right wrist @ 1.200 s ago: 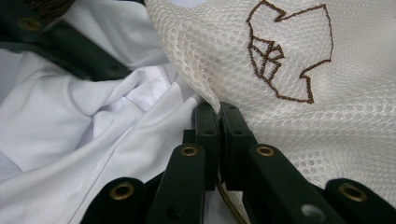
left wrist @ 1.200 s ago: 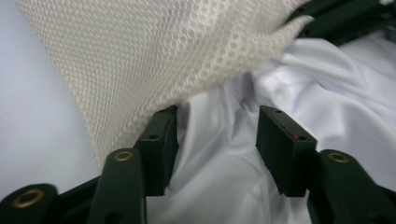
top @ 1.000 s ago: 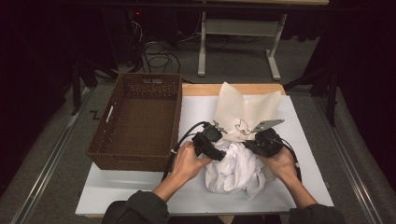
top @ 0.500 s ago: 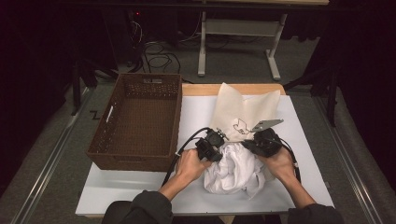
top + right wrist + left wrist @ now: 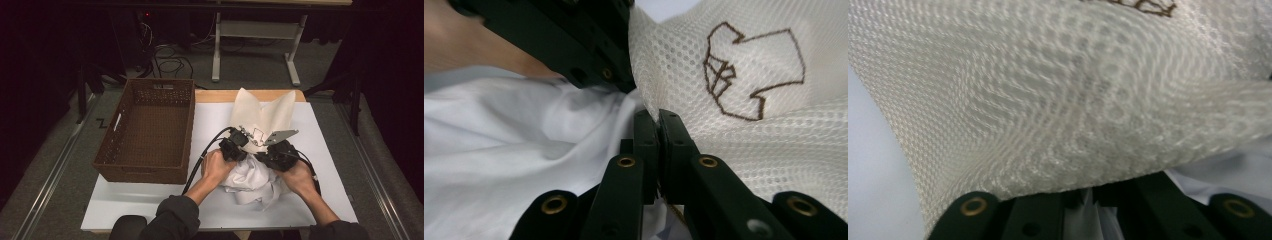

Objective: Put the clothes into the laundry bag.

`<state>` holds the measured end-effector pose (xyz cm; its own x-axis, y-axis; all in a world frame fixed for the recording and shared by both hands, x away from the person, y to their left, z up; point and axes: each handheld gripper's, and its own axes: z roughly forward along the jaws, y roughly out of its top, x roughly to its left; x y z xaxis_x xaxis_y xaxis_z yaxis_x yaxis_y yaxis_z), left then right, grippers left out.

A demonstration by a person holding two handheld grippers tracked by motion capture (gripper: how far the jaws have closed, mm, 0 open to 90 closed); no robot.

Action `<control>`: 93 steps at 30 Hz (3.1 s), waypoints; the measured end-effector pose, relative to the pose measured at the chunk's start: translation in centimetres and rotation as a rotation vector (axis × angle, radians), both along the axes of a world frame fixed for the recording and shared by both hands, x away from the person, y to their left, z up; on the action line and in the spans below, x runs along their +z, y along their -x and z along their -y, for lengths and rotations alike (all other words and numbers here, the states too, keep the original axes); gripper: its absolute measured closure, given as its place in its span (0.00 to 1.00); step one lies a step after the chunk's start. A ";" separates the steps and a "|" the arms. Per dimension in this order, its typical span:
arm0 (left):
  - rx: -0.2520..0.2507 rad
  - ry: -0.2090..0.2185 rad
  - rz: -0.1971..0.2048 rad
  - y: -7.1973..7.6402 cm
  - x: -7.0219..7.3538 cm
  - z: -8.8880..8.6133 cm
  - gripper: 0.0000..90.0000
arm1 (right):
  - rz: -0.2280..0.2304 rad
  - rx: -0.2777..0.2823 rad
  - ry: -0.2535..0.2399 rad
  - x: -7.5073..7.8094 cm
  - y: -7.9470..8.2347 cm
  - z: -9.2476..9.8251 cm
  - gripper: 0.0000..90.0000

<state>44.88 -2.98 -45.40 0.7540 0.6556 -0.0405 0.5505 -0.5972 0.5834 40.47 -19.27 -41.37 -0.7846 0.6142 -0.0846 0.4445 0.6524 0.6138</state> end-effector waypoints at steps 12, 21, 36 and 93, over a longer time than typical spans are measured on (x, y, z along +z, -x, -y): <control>-0.032 -0.005 0.013 3.9 4.0 -3.4 0.44 | -0.042 -0.061 -0.011 -1.3 -1.2 0.9 0.98; -0.050 -0.099 -0.051 5.1 0.2 -3.5 0.46 | -0.044 -0.066 -0.014 -1.4 -1.3 0.9 0.98; -0.055 0.079 0.013 1.8 1.1 -0.8 0.95 | 0.023 0.009 -0.118 1.4 0.4 1.0 0.99; -0.001 0.065 0.063 3.5 2.9 -3.0 0.56 | -0.058 -0.067 -0.030 -2.1 -0.5 2.6 0.98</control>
